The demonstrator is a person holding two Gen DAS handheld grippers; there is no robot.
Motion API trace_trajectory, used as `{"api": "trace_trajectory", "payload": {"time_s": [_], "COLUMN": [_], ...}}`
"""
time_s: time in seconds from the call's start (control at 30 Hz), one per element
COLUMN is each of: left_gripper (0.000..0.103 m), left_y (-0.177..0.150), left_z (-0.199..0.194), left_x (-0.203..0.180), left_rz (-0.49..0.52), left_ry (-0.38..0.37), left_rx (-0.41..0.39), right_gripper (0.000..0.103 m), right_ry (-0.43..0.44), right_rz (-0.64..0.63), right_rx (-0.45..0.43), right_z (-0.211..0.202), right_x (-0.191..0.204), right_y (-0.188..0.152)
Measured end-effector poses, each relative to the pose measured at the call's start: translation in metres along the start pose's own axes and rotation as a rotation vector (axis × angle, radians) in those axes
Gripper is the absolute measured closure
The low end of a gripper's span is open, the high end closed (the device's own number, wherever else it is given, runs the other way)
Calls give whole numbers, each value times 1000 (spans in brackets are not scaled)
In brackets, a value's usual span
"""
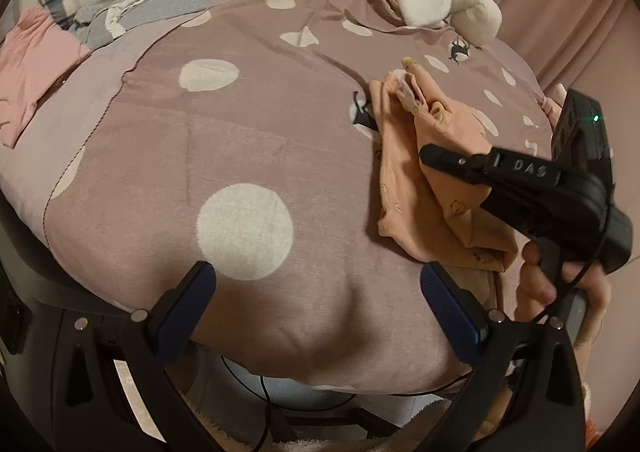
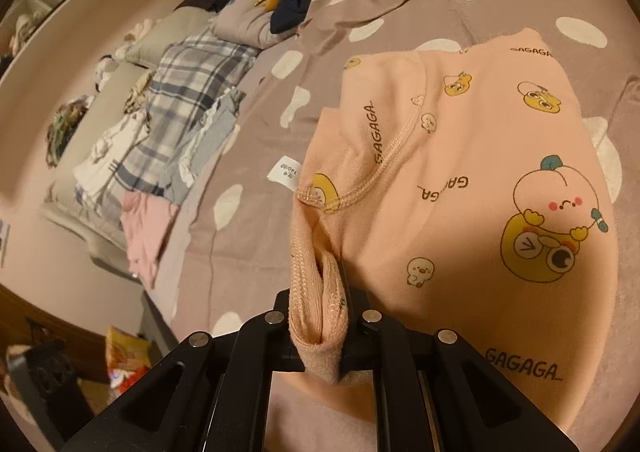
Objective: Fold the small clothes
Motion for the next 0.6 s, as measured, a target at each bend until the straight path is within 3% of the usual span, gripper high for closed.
{"api": "trace_trajectory", "payload": {"time_s": [0.17,0.27,0.4,0.47,0.53,0.6], "left_gripper": [1,1,1,1,1,1], "left_y": [-1,-3,-4,-3,-3,-4], "left_z": [5,6,0,-3,-7,-10], "left_x": [-10,-11,-10,-9,-5,-3], "left_rz": [24,16,27,33,11,-8], "left_ry": [-20,-31,-24,-20,-21,-34], "left_rx": [16,30,15,5,-5,-2], "right_gripper": [90,88,82,71,69,68], "right_ry": [13,-10,48,91,150,155], "right_rz": [-53,-79,-37,-23,-6,-43], "right_rx": [0,61,82,116,154,154], "right_z": [-4,11,10,8,8,7], "right_x": [14,17,10,12,18,28], "right_y": [0,-8,-15,-16,-19,-22]}}
Point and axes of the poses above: each gripper's, at about its wrist camera, not at the fingertips, and z roughly the way its jaws point, x to its left, y to its top, the point moved 2 cm from there along z, roughly the way its jaws point, and after that the axes turned 10 degrees about -x, right-handed, at the moved point
